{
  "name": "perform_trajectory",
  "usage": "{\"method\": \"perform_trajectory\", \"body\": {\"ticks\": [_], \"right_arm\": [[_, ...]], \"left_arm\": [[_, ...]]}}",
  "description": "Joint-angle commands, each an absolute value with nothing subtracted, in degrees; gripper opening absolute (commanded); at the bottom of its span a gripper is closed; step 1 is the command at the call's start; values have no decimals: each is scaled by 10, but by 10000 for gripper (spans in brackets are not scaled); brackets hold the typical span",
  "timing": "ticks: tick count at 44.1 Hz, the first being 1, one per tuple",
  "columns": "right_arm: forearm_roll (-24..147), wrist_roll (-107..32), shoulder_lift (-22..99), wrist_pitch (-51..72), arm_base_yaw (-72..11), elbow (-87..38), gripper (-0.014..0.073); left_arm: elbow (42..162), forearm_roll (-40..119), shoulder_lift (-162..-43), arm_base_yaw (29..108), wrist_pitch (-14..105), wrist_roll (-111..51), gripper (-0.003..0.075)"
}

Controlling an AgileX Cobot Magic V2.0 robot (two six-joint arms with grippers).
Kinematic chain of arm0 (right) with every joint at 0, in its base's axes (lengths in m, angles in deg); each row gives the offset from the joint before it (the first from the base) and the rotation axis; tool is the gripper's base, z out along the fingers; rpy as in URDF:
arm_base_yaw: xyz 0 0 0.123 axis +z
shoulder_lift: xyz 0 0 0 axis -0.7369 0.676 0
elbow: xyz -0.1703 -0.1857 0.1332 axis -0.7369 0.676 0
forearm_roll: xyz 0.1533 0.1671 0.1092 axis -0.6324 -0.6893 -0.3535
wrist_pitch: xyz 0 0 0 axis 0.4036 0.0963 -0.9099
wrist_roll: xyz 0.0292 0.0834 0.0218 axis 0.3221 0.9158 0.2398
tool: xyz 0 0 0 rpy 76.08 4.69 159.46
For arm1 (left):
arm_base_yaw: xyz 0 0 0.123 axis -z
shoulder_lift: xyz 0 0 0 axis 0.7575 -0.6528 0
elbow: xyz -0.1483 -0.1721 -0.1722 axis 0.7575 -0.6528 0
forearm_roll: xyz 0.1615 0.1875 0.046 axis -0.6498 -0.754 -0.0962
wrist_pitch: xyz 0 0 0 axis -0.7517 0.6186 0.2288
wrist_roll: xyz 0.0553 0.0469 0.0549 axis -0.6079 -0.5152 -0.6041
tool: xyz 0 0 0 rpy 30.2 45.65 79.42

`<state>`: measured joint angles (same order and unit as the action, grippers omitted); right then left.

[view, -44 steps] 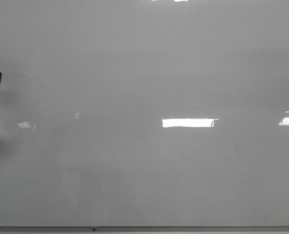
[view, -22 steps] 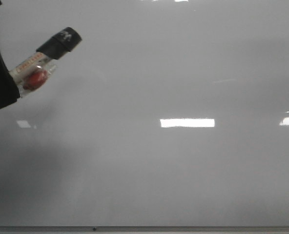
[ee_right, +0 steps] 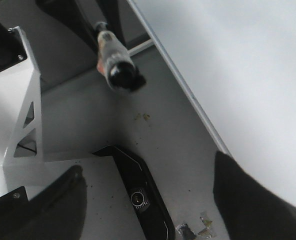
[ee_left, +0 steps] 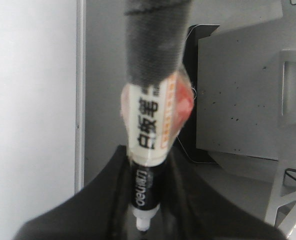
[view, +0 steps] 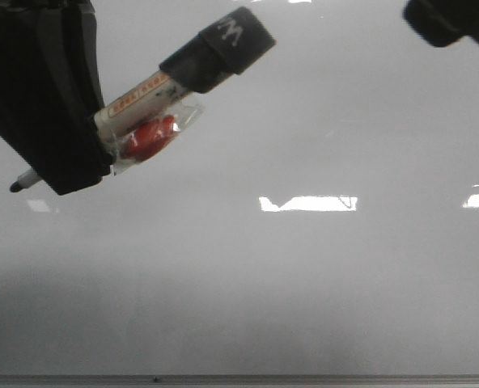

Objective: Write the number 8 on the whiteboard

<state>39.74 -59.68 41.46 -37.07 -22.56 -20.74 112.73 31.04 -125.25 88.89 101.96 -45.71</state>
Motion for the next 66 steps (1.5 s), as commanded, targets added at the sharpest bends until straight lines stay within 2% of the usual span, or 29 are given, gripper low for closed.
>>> {"method": "perform_trajectory", "body": {"ticks": [1, 16, 19, 26, 37, 42, 48, 51, 53, 54, 61, 63, 66], "right_arm": [[366, -621, 452, -347, -197, -254, 551], [366, -625, 584, -358, -118, -363, 549], [366, -625, 598, -361, -113, -375, 524], [366, -625, 620, -375, -112, -392, 398], [364, -625, 637, -387, -112, -392, 373], [359, -625, 638, -387, -112, -392, 271], [358, -625, 638, -388, -112, -392, 77], [358, -625, 638, -388, -112, -392, -8], [358, -625, 638, -388, -112, -392, -57], [358, -625, 638, -388, -112, -392, -74], [373, -625, 632, -388, -120, -392, -58], [375, -625, 626, -388, -129, -388, -58], [376, -625, 610, -385, -148, -378, -58]], "left_arm": [[1147, 334, -1237, 893, 1015, -459, 8], [1147, 334, -1237, 893, 1015, -459, 8], [1147, 334, -1237, 893, 1015, -459, 8], [1147, 334, -1237, 893, 1012, -459, 8], [1147, 335, -1237, 893, 999, -459, 8], [1147, 340, -1237, 893, 994, -459, 8], [1147, 343, -1237, 893, 985, -452, 25], [1147, 343, -1237, 892, 982, -450, 73], [1147, 342, -1237, 892, 978, -436, 132], [1147, 339, -1237, 892, 978, -429, 185], [1147, 329, -1237, 892, 968, -396, 517], [1147, 326, -1237, 892, 968, -392, 586], [1147, 326, -1236, 892, 968, -392, 622]]}}
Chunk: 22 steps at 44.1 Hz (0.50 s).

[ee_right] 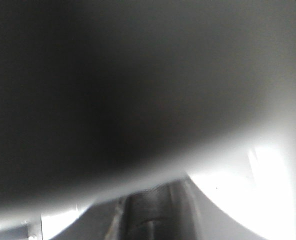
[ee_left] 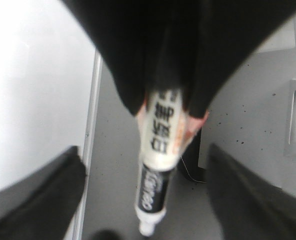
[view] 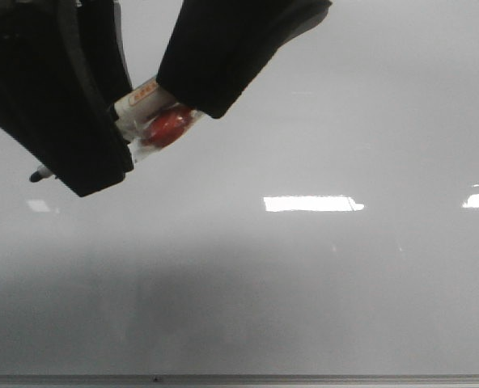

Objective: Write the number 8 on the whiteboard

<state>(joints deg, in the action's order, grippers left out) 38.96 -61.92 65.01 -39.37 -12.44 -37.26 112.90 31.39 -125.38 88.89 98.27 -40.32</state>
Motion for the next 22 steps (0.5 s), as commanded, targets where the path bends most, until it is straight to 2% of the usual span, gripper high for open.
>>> {"method": "perform_trajectory", "body": {"ticks": [1, 9, 12, 15, 17, 22], "right_arm": [[376, -625, 604, -382, -160, -370, -58], [376, -625, 539, -372, -251, -304, -58], [376, -625, 517, -361, -289, -278, -58], [376, -625, 502, -344, -318, -259, -58], [375, -625, 495, -331, -331, -252, -58], [368, -624, 493, -307, -341, -250, -58]], "left_arm": [[1147, 326, -1236, 891, 968, -392, 622], [1147, 326, -1234, 891, 968, -392, 617], [1147, 326, -1234, 891, 967, -392, 586], [1147, 326, -1234, 891, 967, -382, 498], [1147, 326, -1234, 891, 965, -382, 411], [1147, 328, -1234, 886, 965, -381, 110]]}}
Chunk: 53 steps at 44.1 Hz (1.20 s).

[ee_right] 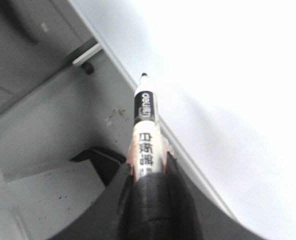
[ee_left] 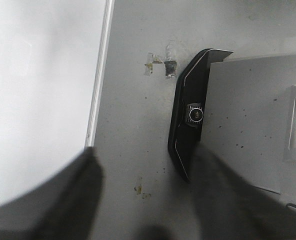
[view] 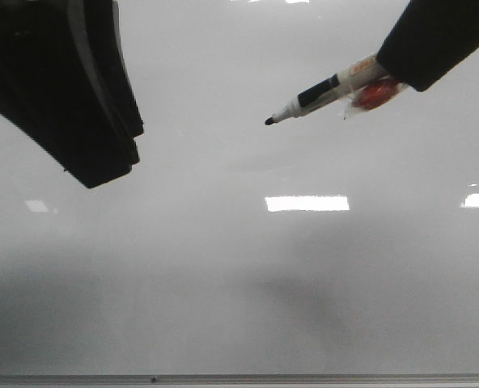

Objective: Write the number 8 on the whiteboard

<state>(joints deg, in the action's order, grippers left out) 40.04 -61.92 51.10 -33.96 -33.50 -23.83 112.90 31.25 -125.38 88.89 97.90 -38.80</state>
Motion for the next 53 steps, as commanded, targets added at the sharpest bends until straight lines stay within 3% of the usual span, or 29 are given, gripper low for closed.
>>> {"method": "perform_trajectory", "body": {"ticks": [1, 3, 13, 24, 39, 53], "right_arm": [[364, -624, 493, -303, -341, -250, -58], [354, -624, 493, -293, -341, -250, -58], [325, -624, 496, -230, -341, -250, -58], [290, -624, 536, -172, -341, -252, -58], [266, -626, 606, -106, -340, -280, -58], [264, -626, 691, -100, -334, -359, -58]], "left_arm": [[1147, 330, -1234, 882, 965, -380, 62], [1147, 342, -1234, 868, 967, -377, -18], [1073, 424, -1158, 741, 904, -378, -19], [847, 512, -906, 620, 661, -378, -19], [665, 560, -542, 606, 533, -378, -19], [642, 560, -479, 606, 511, -378, -19]]}}
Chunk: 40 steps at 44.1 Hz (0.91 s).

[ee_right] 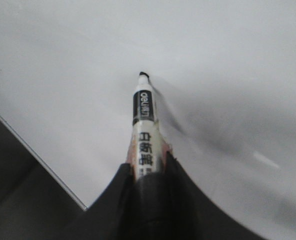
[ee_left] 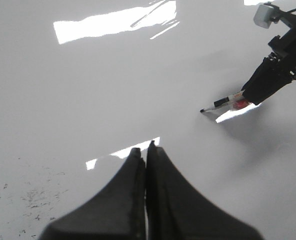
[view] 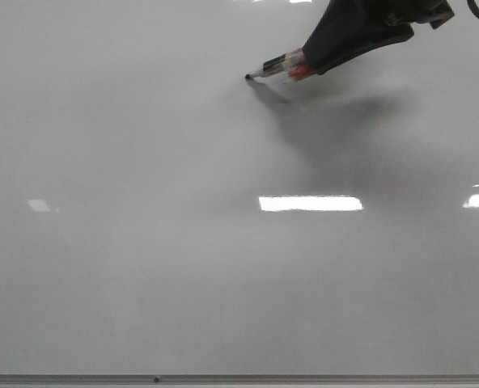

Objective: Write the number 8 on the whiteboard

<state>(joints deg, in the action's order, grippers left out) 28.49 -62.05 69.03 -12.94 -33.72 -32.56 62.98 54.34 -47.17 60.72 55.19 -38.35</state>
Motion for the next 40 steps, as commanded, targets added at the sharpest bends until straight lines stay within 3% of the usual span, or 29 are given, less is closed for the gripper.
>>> {"method": "perform_trajectory", "body": {"ticks": [1, 17, 32, 40], "right_arm": [[264, -626, 697, -99, -331, -362, -58], [298, -610, 760, -104, -275, -376, -58], [368, -555, 678, -101, -359, -273, -58], [369, -566, 687, -90, -337, -225, -58]], "left_arm": [[642, 560, -479, 606, 511, -378, -19], [642, 560, -479, 606, 511, -378, -19], [642, 560, -479, 606, 511, -378, -19], [642, 560, -479, 606, 511, -378, -19]]}}
